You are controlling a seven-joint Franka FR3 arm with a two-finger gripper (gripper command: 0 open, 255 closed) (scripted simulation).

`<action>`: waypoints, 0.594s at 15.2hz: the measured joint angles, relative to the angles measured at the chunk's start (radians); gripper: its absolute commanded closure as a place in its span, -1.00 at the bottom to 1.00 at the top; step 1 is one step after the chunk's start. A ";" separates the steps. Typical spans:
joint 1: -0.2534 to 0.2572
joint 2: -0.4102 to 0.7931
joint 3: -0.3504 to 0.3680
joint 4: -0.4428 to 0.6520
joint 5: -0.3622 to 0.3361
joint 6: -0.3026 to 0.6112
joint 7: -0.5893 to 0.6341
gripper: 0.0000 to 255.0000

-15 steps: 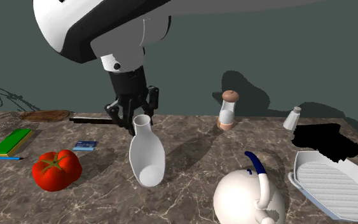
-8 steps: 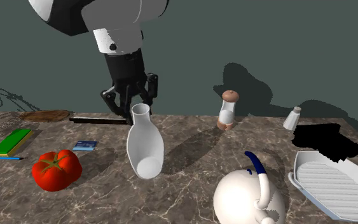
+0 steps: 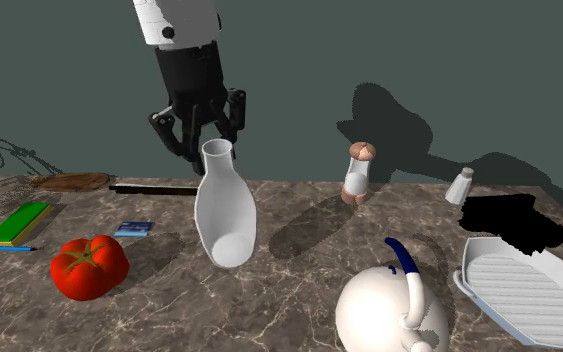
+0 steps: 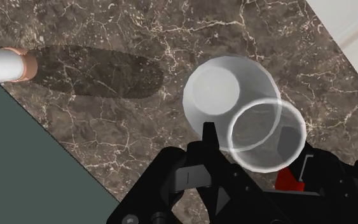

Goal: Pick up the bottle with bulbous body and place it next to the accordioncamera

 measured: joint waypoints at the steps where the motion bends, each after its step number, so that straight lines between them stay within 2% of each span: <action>1: 0.000 -0.001 0.000 0.012 0.000 -0.013 0.001 1.00; 9: -0.004 0.018 -0.002 0.145 0.002 -0.127 -0.003 1.00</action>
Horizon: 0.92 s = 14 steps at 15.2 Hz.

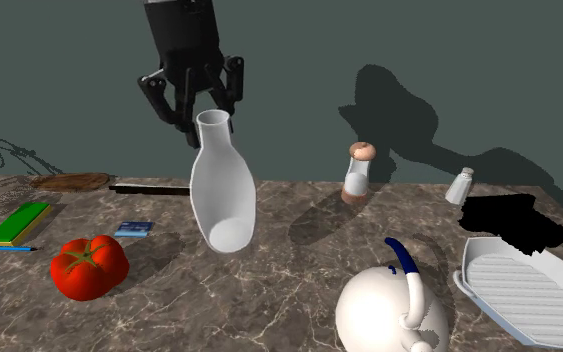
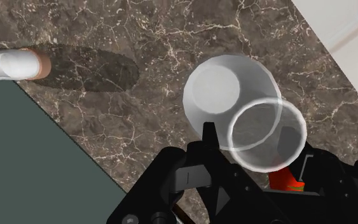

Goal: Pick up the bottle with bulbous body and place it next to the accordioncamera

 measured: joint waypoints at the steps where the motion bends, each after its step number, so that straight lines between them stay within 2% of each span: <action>1: -0.001 0.004 0.000 0.022 0.001 -0.017 -0.001 1.00; 8: -0.007 0.043 -0.002 0.173 0.006 -0.130 -0.004 1.00; 14: -0.053 -0.055 -0.034 0.101 -0.011 -0.154 -0.086 1.00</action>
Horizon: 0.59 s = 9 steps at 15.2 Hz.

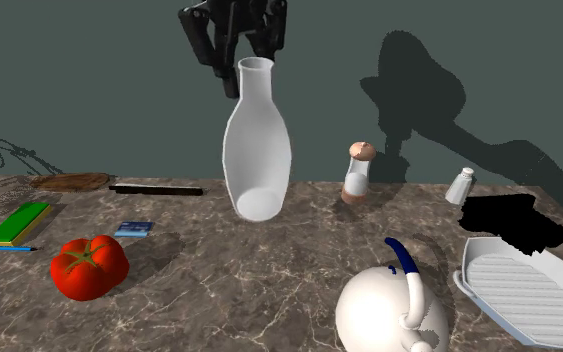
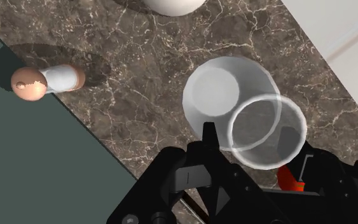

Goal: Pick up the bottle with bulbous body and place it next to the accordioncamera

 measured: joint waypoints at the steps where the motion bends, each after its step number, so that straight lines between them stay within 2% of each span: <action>1: -0.008 -0.030 -0.007 -0.034 -0.006 0.004 -0.017 1.00; 4: -0.038 -0.083 -0.031 -0.074 -0.019 -0.006 -0.074 1.00; 9: -0.093 -0.130 -0.077 -0.080 -0.037 -0.043 -0.178 1.00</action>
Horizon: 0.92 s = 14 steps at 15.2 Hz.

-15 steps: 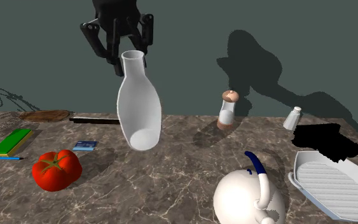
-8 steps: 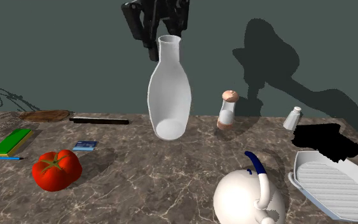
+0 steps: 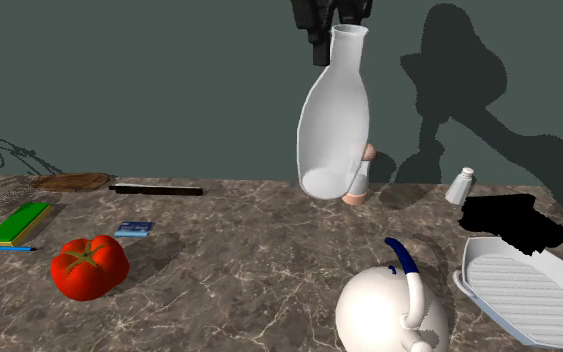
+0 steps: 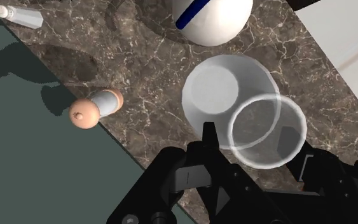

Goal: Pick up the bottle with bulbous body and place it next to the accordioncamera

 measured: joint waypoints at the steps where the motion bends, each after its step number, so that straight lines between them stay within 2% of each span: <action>1: -0.009 -0.012 -0.008 -0.011 -0.005 0.000 -0.019 1.00; 6: -0.063 -0.057 -0.059 -0.007 -0.027 -0.041 -0.131 1.00; 14: -0.160 -0.036 -0.150 0.105 -0.037 -0.122 -0.327 1.00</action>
